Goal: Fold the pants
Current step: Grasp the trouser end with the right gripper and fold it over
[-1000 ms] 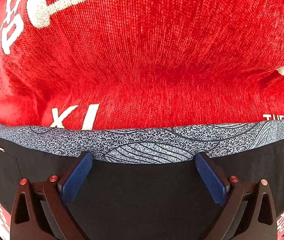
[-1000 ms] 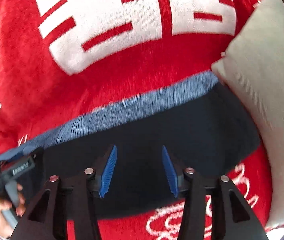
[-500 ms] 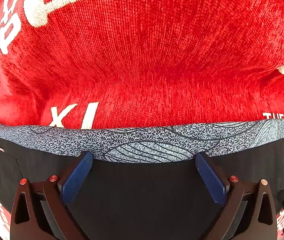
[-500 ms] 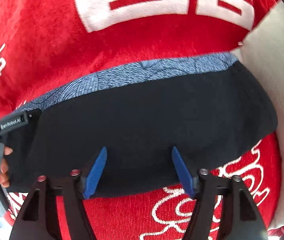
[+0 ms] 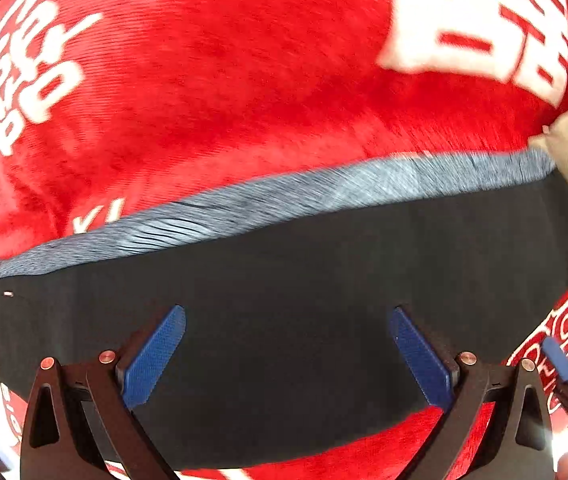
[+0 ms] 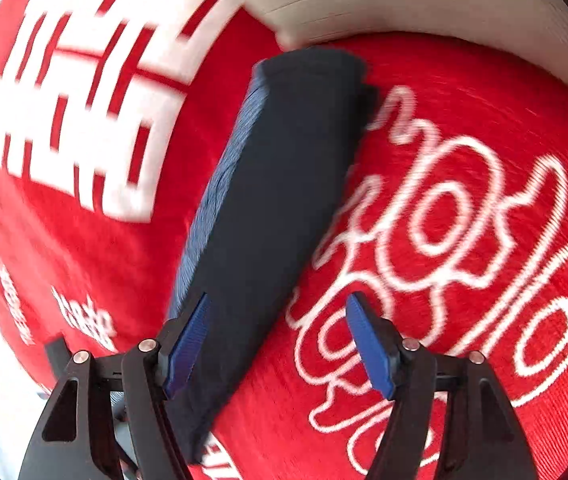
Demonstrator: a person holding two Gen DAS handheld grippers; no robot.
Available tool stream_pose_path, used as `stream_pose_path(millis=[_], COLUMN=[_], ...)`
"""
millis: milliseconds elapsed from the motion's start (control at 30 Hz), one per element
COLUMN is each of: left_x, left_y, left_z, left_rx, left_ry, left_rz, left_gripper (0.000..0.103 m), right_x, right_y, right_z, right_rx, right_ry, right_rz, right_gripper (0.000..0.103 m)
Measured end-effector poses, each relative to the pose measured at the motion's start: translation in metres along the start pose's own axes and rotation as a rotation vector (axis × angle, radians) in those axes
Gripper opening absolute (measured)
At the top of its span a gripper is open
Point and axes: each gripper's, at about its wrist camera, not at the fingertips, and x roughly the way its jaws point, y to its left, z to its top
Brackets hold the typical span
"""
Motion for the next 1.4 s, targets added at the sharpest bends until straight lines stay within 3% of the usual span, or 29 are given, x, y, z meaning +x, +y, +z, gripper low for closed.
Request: stream_pose_path(millis=[467, 667, 733, 767, 800, 900, 933, 1000, 1033, 1133, 1400], left_x=[0.018, 0.015, 0.005, -0.003, -0.010, -0.019, -0.016, 0.000, 0.011, 0.010, 0.015], left_y=[0.000, -0.004, -0.005, -0.005, -0.005, -0.007, -0.008, -0.010, -0.015, -0.026, -0.012], left_z=[-0.008, -0.010, -0.007, -0.006, -0.004, 0.003, 0.002, -0.001, -0.008, -0.026, -0.035], left_rx=[-0.045, -0.047, -0.045, -0.049, -0.053, -0.057, -0.056, -0.038, -0.025, 0.046, 0.021], left_ry=[0.017, 0.015, -0.002, -0.022, -0.044, -0.074, -0.065, -0.010, 0.015, -0.102, -0.145], left_rz=[-0.009, 0.009, 0.021, 0.019, 0.019, 0.040, 0.028, 0.013, 0.008, 0.061, 0.001], left_gripper=[0.103, 0.103, 0.103, 0.102, 0.095, 0.087, 0.076, 0.066, 0.066, 0.066, 0.066], right_x=[0.005, 0.023, 0.028, 0.029, 0.029, 0.022, 0.019, 0.012, 0.009, 0.005, 0.005], right_y=[0.005, 0.019, 0.024, 0.025, 0.026, 0.037, 0.049, 0.072, 0.082, 0.107, 0.162], right_z=[0.045, 0.057, 0.060, 0.061, 0.063, 0.064, 0.061, 0.055, 0.053, 0.047, 0.022], right_rx=[-0.038, -0.043, -0.040, -0.038, -0.040, -0.100, -0.162, -0.274, -0.311, -0.394, -0.572], right_ry=[-0.082, -0.117, -0.089, -0.072, -0.057, -0.039, -0.047, -0.065, -0.070, -0.059, -0.033], right_rz=[0.163, 0.161, 0.109, 0.059, -0.001, -0.079, -0.105, -0.127, -0.123, -0.104, -0.098], right_gripper=[0.071, 0.071, 0.065, 0.046, 0.018, 0.011, 0.011, 0.010, 0.010, 0.009, 0.009])
